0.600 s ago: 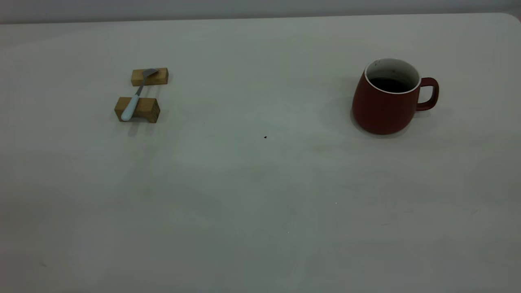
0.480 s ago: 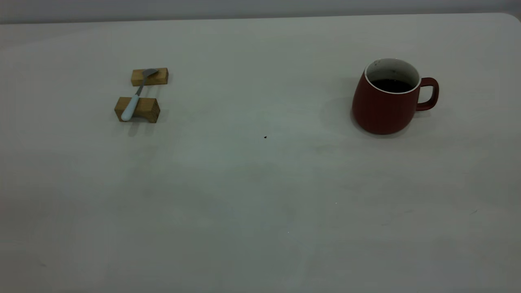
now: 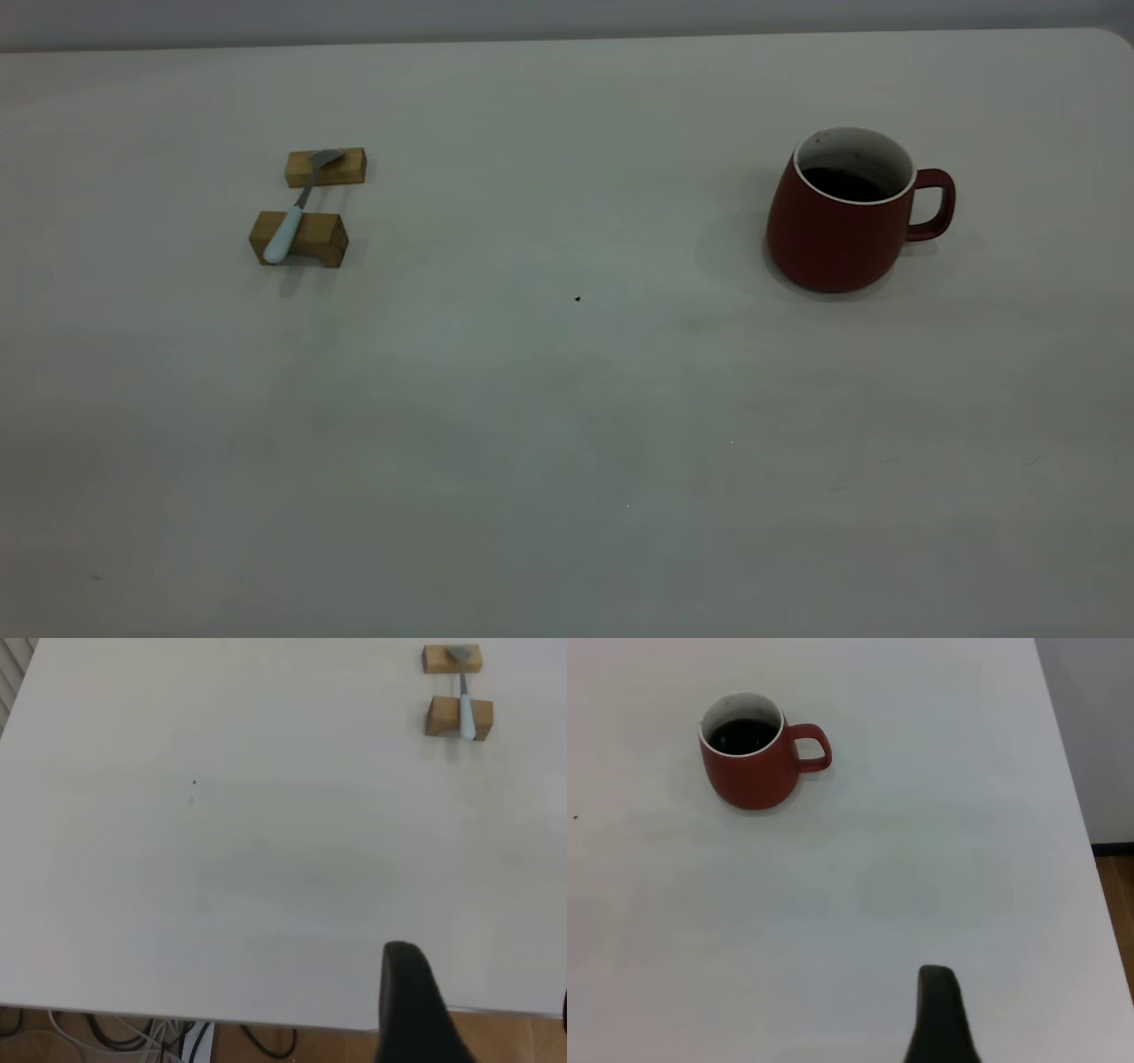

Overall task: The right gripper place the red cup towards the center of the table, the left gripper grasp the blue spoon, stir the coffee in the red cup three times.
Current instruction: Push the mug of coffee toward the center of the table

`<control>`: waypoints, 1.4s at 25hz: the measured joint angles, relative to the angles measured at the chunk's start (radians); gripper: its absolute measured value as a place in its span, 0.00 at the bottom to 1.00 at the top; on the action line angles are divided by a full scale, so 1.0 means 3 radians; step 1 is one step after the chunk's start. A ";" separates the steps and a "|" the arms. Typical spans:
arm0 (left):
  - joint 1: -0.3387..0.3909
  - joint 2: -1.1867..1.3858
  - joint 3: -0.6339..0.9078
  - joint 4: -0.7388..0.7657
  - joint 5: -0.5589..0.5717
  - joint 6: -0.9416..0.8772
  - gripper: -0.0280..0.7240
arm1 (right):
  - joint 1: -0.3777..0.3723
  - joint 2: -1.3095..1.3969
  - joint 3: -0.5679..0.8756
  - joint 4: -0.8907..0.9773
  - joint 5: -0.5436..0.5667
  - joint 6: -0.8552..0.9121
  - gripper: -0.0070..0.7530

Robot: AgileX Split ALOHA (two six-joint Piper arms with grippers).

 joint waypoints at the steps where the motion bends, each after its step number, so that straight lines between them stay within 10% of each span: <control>1: 0.0000 0.0000 0.0000 0.0000 0.0000 0.0000 0.67 | 0.0000 0.0000 0.0000 0.0000 0.0000 0.0000 0.79; 35: 0.0000 0.0000 0.0000 0.0000 0.0000 0.0000 0.67 | 0.0000 0.0537 -0.0210 0.0255 -0.0199 -0.0258 0.79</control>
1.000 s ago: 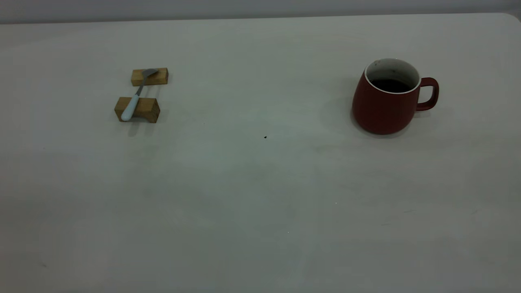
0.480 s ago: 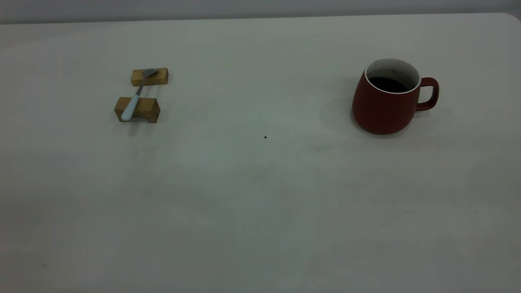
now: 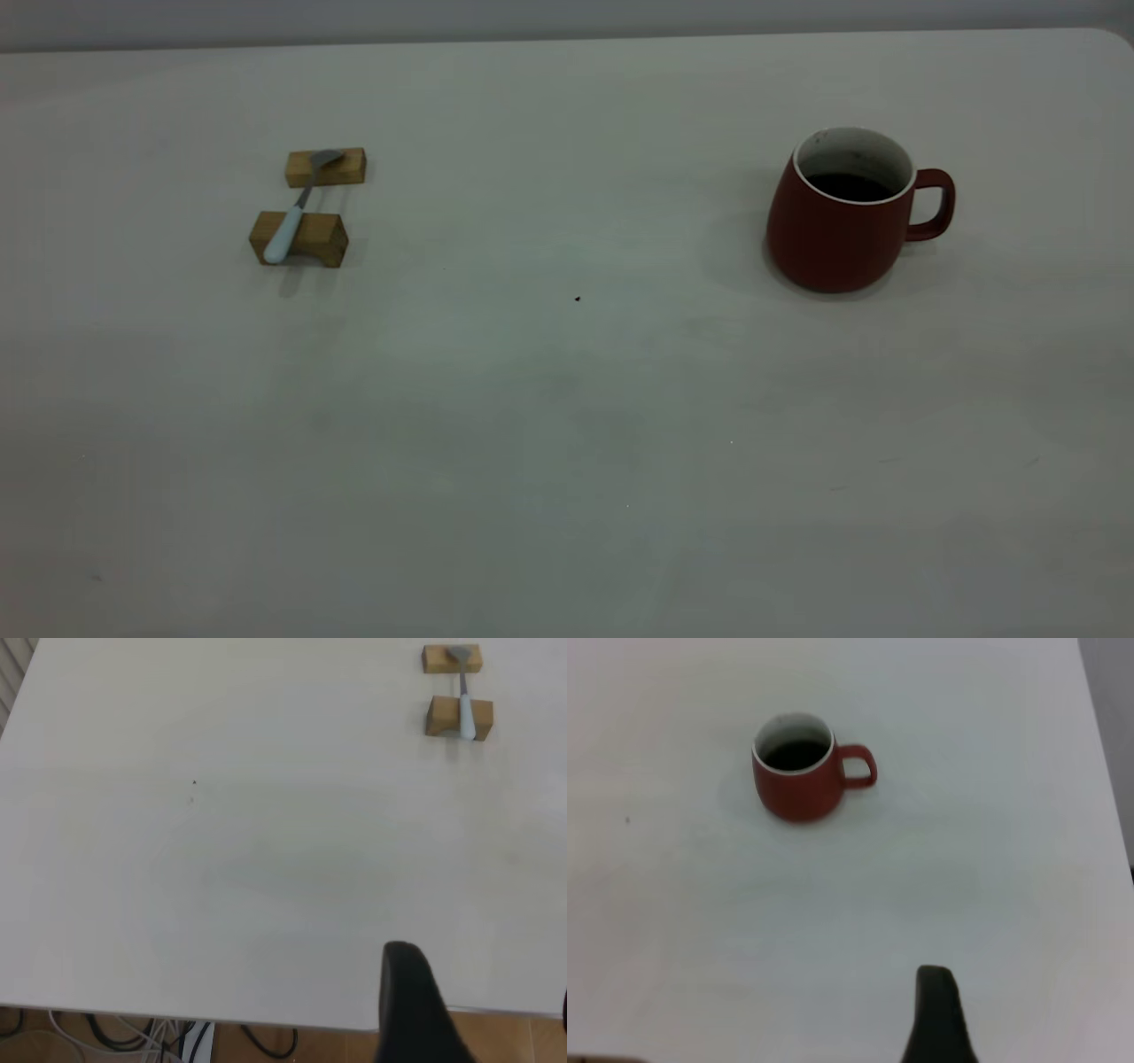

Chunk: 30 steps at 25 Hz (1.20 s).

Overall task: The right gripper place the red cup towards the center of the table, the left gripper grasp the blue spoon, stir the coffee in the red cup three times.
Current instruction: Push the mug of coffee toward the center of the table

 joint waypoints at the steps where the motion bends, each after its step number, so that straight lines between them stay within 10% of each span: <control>1: 0.0000 0.0000 0.0000 0.0000 0.0000 0.0000 0.67 | 0.0000 0.0226 -0.0067 -0.0007 -0.0020 -0.0050 0.79; 16: 0.0000 0.0000 0.0000 0.0000 0.0000 0.0000 0.67 | 0.0000 0.3641 -0.0739 0.0464 -0.1355 -0.2259 0.79; 30: 0.0000 0.0000 0.0000 0.0000 0.0000 0.0000 0.67 | 0.0148 0.5778 -0.1844 0.0681 -0.1671 -0.3841 0.79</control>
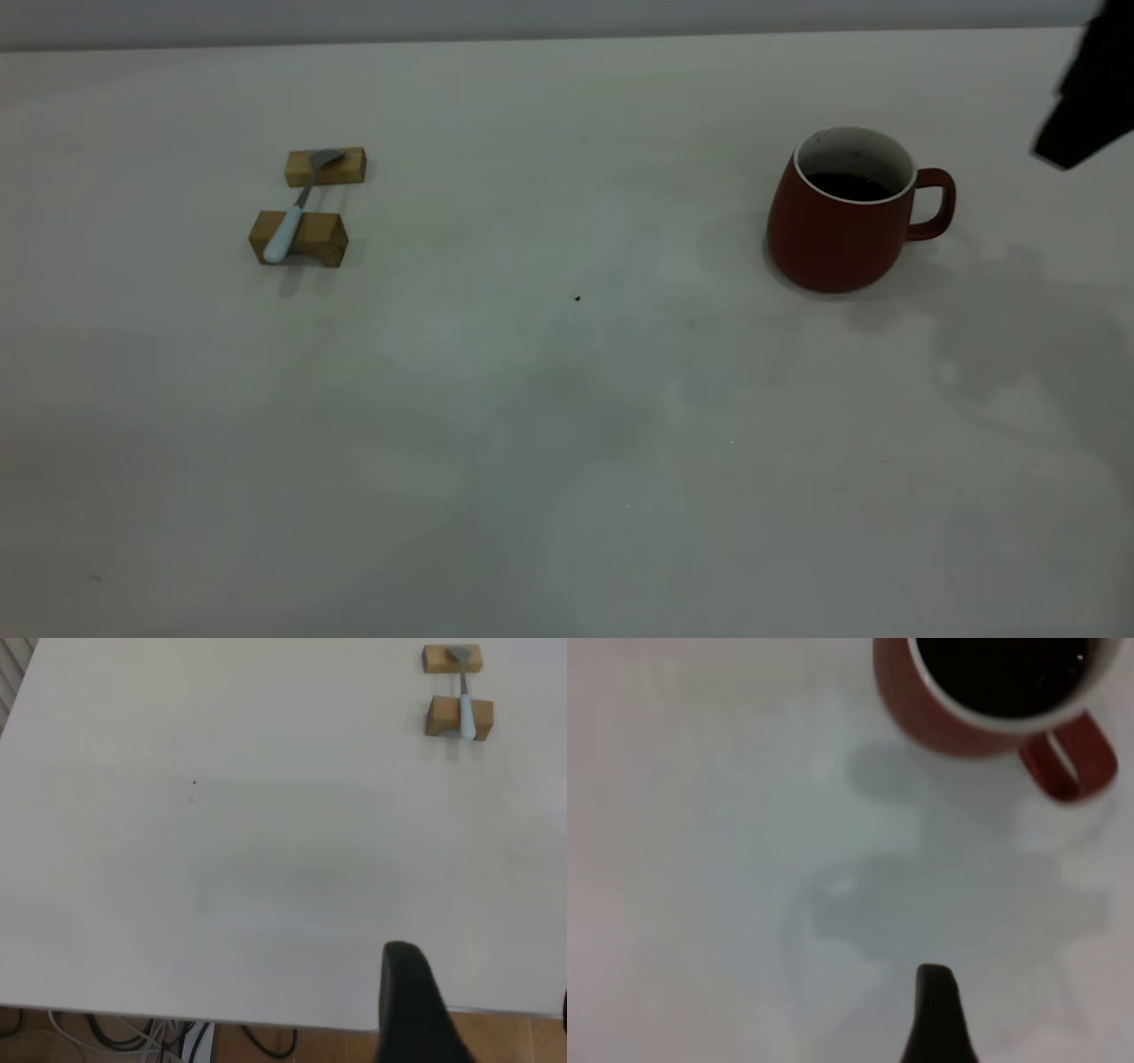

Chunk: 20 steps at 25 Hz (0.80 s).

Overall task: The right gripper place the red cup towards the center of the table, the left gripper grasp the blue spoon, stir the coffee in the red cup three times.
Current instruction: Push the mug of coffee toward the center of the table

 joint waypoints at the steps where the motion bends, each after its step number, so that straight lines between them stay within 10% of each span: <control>1: 0.0000 0.0000 0.0000 0.0000 0.0000 0.0000 0.67 | 0.0026 0.0105 -0.0085 -0.0019 -0.0007 -0.0058 0.79; 20: 0.0000 0.0000 0.0000 0.0000 0.0000 0.0000 0.67 | 0.0064 0.1294 -0.1184 -0.0199 -0.0002 -0.1011 0.79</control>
